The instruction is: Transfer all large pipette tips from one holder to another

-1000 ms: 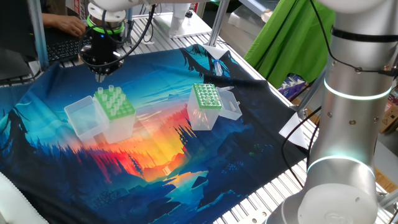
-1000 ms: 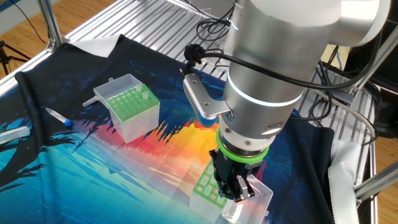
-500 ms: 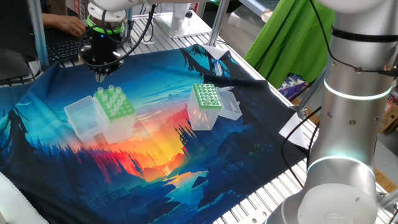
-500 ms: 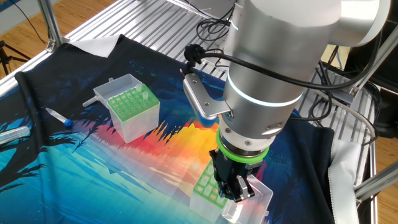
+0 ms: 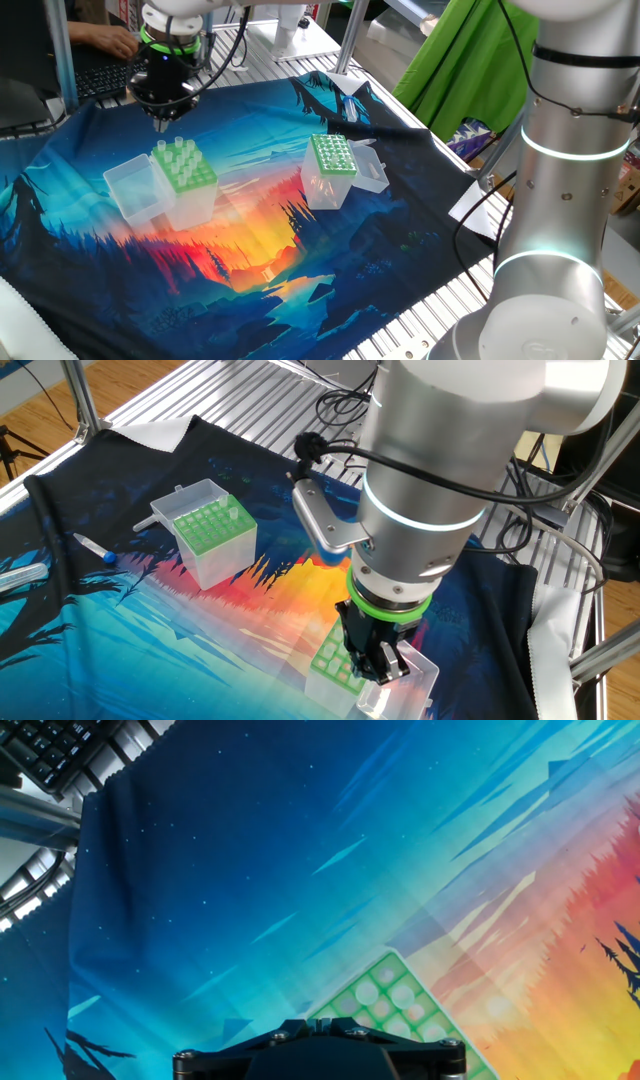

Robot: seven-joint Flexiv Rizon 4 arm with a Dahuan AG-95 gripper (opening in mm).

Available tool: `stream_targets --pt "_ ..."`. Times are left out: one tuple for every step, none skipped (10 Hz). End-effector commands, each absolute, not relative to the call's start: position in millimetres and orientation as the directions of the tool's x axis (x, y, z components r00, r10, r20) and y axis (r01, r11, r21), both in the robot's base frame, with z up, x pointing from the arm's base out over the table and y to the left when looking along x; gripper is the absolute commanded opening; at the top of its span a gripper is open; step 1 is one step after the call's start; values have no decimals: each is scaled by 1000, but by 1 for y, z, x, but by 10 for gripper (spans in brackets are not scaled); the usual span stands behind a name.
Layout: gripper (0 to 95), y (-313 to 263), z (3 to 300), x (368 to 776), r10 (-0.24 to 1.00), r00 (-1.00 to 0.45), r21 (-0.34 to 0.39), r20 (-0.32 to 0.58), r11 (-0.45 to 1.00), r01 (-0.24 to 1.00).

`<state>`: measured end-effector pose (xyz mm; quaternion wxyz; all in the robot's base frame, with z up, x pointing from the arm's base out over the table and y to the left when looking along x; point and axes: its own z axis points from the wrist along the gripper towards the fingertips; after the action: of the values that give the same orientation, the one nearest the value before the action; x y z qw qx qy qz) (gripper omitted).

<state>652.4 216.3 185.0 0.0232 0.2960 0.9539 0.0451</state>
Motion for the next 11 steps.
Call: stream_targets --pt "0 217 185 653 512 -858 101 35 853 512" --pt "0 217 185 653 508 -861 106 41 854 509" --pt "0 217 185 653 504 -862 108 42 856 506" --pt "0 217 185 653 507 -861 100 45 855 509" --pt "0 217 185 653 507 -861 96 48 855 509" --pt "190 217 184 654 510 -859 80 45 855 512" --pt "190 217 184 654 511 -858 73 44 855 513" --pt "190 218 184 654 512 -858 72 44 855 514" --pt "190 219 183 656 519 -854 63 43 852 521" --pt "190 220 181 658 522 -852 64 45 850 523" --pt "190 222 176 661 525 -850 63 45 848 527"
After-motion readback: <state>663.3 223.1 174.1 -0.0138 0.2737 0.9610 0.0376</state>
